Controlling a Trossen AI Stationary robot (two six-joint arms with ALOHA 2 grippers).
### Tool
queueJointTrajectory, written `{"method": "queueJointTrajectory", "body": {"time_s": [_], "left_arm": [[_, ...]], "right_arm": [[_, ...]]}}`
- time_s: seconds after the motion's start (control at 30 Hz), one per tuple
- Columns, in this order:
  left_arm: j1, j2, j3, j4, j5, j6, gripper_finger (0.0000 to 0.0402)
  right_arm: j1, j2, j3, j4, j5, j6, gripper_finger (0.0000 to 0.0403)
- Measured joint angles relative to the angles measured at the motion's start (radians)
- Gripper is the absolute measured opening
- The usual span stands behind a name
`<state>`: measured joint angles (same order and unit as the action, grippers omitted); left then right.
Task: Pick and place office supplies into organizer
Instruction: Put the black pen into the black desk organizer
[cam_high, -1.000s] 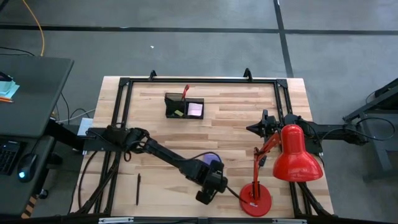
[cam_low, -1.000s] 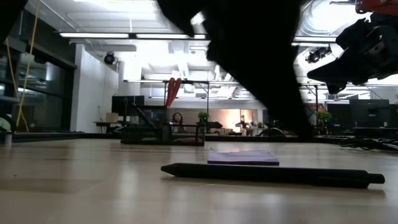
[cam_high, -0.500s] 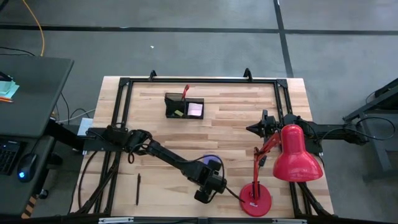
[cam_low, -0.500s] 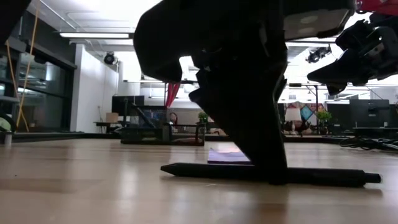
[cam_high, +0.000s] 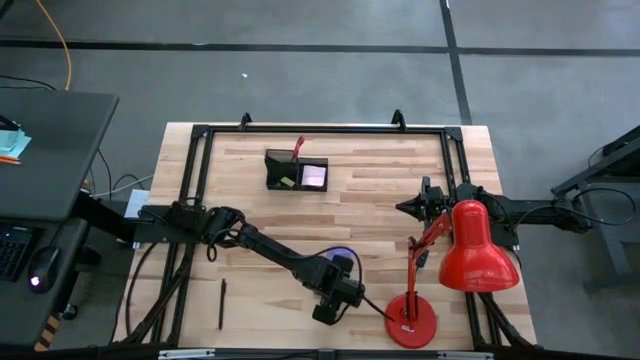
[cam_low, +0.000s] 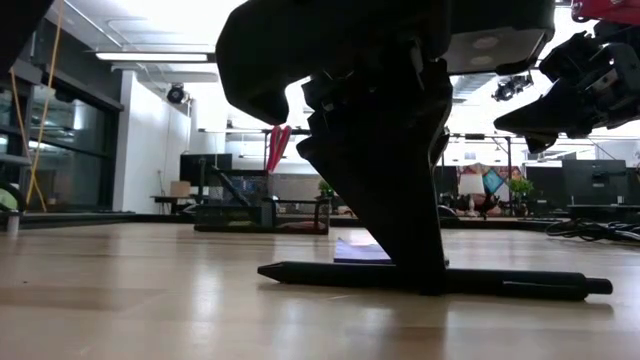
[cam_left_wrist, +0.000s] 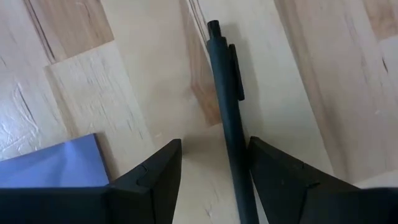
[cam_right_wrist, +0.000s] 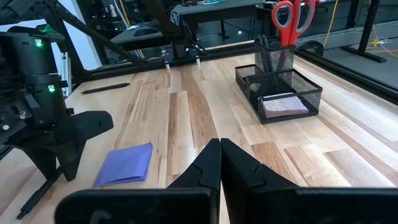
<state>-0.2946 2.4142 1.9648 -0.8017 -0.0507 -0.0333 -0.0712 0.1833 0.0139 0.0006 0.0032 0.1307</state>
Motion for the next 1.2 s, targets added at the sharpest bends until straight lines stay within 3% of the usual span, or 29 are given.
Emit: {"method": "queueJointTrajectory", "body": {"time_s": [0.2, 0.8, 1.2], "left_arm": [[0.001, 0.0, 0.0, 0.0, -0.001, -0.005, 0.0159], [0.0, 0.0, -0.002, -0.003, -0.043, -0.047, 0.0013], [-0.001, 0.001, -0.003, 0.015, -0.117, -0.132, 0.0004]], "right_arm": [[0.0, 0.0, 0.0, 0.0, 0.0, 0.0, 0.0], [0.0, 0.0, 0.0, 0.0, 0.0, 0.0, 0.0], [0.0, 0.0, 0.0, 0.0, 0.0, 0.0, 0.0]]}}
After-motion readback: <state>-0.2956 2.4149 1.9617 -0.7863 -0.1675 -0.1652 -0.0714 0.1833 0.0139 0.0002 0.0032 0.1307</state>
